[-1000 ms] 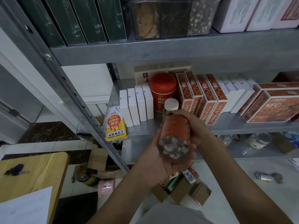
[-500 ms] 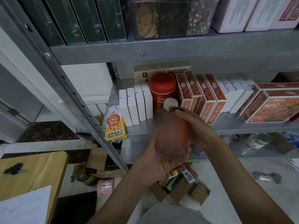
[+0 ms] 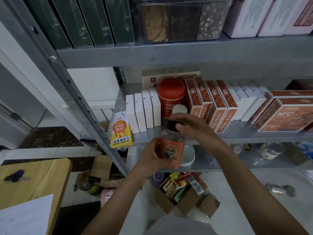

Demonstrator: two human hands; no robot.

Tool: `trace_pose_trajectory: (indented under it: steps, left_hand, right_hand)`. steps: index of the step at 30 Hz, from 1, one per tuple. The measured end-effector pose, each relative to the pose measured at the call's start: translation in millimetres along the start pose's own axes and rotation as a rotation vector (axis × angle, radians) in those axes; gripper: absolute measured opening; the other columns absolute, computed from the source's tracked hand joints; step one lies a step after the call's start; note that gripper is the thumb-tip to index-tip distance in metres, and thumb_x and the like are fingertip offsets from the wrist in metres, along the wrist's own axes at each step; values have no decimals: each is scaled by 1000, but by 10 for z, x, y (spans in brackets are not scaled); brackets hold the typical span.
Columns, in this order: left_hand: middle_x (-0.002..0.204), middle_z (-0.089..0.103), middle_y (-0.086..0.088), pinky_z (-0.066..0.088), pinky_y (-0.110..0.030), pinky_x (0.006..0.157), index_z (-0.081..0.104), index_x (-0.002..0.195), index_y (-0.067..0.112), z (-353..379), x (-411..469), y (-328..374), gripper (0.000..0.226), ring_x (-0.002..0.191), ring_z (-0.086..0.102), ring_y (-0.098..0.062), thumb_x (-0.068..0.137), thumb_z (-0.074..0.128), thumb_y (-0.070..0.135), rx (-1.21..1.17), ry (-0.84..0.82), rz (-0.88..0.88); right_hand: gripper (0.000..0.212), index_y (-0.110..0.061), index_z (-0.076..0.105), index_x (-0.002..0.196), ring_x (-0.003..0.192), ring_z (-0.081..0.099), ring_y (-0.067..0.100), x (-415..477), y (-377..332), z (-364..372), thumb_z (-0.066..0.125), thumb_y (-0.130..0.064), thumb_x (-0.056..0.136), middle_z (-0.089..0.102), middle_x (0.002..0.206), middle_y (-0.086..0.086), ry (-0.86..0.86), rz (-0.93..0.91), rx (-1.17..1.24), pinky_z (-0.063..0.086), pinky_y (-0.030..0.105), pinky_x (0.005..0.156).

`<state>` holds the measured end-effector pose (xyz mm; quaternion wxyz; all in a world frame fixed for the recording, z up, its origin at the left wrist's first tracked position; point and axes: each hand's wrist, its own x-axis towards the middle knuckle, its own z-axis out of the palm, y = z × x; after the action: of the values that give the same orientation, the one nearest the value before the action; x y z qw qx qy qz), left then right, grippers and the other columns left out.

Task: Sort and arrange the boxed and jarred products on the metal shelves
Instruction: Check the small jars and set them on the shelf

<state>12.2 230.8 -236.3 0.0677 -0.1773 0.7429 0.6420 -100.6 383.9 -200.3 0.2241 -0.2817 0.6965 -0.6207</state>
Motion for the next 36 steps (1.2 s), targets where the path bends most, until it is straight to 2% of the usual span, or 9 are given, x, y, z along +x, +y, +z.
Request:
trace_pose_trajectory:
  steps: [3,5,8,12,15,24,29,34,36]
  left_hand:
    - [113,57,7,51,-10,66,44,120,25,-2,202,-130,78,96,57,-1,60,90,6,-5,203,28]
    - [123,51,-4,56,-28,82,45,122,19,-8,363,-206,81,106,56,-13,57,91,5,34,336,69]
    - [122,51,-10,55,-40,90,48,122,12,-20,571,-289,81,108,57,-23,54,93,9,151,463,144]
    - [109,45,0,38,-16,80,52,123,6,7,714,-411,80,99,49,-15,56,93,17,339,594,201]
    - [108,50,-5,32,-14,73,52,115,7,29,776,-495,71,96,53,-19,58,92,19,391,641,225]
    - [115,48,-4,44,-33,71,44,115,13,59,951,-541,69,105,55,-25,64,88,26,466,650,197]
    - [131,45,-10,47,-35,88,36,138,9,91,889,-497,87,122,48,-27,69,86,24,464,635,247]
    - [135,37,-21,43,-28,102,42,137,5,201,508,-450,59,123,38,-22,92,60,39,455,833,670]
    - [130,42,-17,40,-20,101,50,131,4,253,373,-384,56,122,42,-18,97,45,48,369,724,827]
  right_hand:
    - [21,-9,70,105,111,58,20,138,34,25,73,-9,85,63,112,1,415,-233,-450,39,17,94]
    - [25,-5,70,105,114,55,33,238,96,15,75,-10,81,65,114,11,566,-320,-848,31,24,97]
    - [37,-8,69,112,123,49,39,399,208,-25,76,-25,79,64,121,13,573,-280,-1146,29,45,105]
    - [58,-14,56,132,143,26,34,535,350,-44,62,-49,87,52,140,9,418,-84,-1381,-12,53,116]
    - [56,-10,59,126,142,31,35,553,393,-27,65,-47,85,59,131,13,406,-89,-1471,-10,62,112]
    - [58,-3,69,100,123,55,40,561,403,-4,93,-31,55,71,100,16,495,-220,-1379,13,73,103]
    - [59,-5,71,95,123,51,33,456,378,-12,95,-30,48,69,104,17,555,-334,-1247,17,67,109]
    - [58,-9,68,109,111,52,24,142,176,-150,90,-36,62,63,111,6,592,-383,-831,38,40,99]
    - [55,-20,65,114,102,52,7,3,9,-221,84,-39,66,59,110,-10,493,-311,-579,41,20,86]
